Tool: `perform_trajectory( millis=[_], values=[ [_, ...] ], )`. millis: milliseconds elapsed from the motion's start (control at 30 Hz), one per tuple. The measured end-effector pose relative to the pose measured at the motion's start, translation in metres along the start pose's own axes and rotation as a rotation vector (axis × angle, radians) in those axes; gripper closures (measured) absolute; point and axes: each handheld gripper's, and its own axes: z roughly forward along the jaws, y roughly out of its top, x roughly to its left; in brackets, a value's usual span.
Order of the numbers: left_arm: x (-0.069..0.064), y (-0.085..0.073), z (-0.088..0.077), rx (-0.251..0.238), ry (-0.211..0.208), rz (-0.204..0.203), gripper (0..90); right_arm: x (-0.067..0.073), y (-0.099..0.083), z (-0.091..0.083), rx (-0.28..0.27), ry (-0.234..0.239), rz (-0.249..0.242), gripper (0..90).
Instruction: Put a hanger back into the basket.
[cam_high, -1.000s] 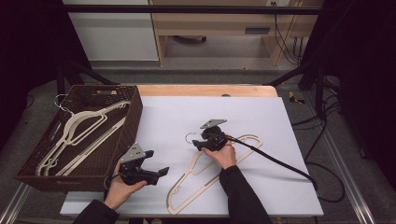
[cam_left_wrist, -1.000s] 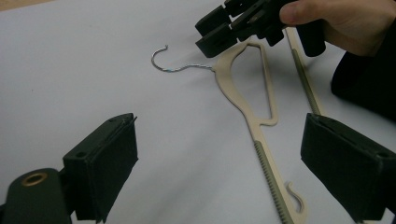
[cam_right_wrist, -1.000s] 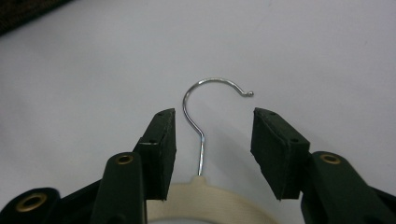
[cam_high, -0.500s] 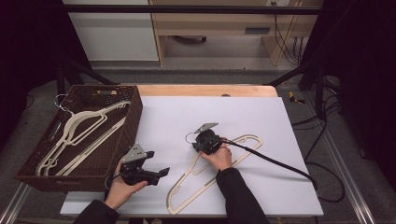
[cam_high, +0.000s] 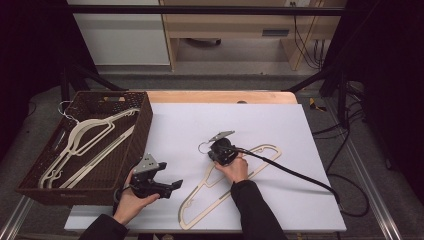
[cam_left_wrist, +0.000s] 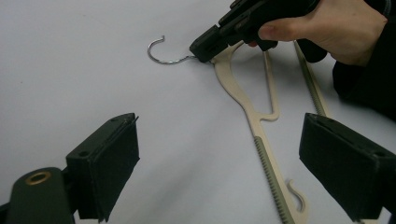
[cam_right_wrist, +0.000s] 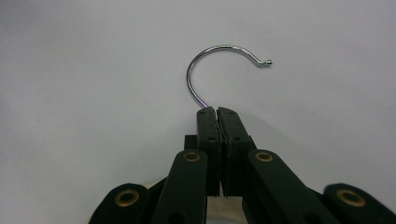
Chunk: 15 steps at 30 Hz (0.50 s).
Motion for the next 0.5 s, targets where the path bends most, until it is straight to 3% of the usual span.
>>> perform_trajectory(
  millis=[267,500],
  values=[
    [-0.003,0.007,0.009,0.032,-0.021,0.004,14.0,0.001,0.001,-0.007,-0.037,0.01,-0.003,89.2],
    [-0.012,0.02,0.031,0.055,-0.067,-0.009,18.1,0.003,0.003,-0.025,-0.093,0.017,-0.033,89.3]
  ],
)
